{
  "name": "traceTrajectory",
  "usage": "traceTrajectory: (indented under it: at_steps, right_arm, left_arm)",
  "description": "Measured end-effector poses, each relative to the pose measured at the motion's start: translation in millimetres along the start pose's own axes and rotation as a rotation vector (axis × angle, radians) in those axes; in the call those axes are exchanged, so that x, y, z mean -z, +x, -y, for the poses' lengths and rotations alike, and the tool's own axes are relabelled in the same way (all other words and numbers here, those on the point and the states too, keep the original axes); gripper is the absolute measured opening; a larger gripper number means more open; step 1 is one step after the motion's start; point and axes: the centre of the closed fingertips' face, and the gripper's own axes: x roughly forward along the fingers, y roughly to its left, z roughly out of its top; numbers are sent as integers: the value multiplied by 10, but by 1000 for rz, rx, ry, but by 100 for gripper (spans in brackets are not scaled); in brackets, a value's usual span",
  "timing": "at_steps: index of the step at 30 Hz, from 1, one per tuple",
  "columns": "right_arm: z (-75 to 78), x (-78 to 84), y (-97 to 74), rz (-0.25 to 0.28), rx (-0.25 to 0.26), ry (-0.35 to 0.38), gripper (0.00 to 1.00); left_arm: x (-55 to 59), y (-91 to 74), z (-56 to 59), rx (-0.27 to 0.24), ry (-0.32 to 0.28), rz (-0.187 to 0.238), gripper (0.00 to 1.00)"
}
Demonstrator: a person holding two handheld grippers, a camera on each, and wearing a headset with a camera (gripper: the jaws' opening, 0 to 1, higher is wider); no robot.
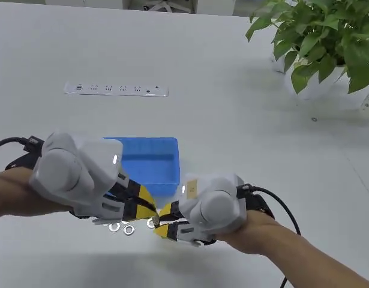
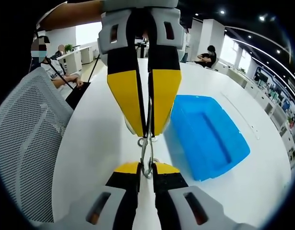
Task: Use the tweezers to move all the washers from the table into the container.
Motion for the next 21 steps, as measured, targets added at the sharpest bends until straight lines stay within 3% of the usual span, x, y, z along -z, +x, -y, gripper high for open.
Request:
traceTrajectory:
  at_steps: [21]
  right_arm:
    - [31,22,4,-9,6,57,10]
  left_arm:
    - [-10,24,-53,20,-14,5,7]
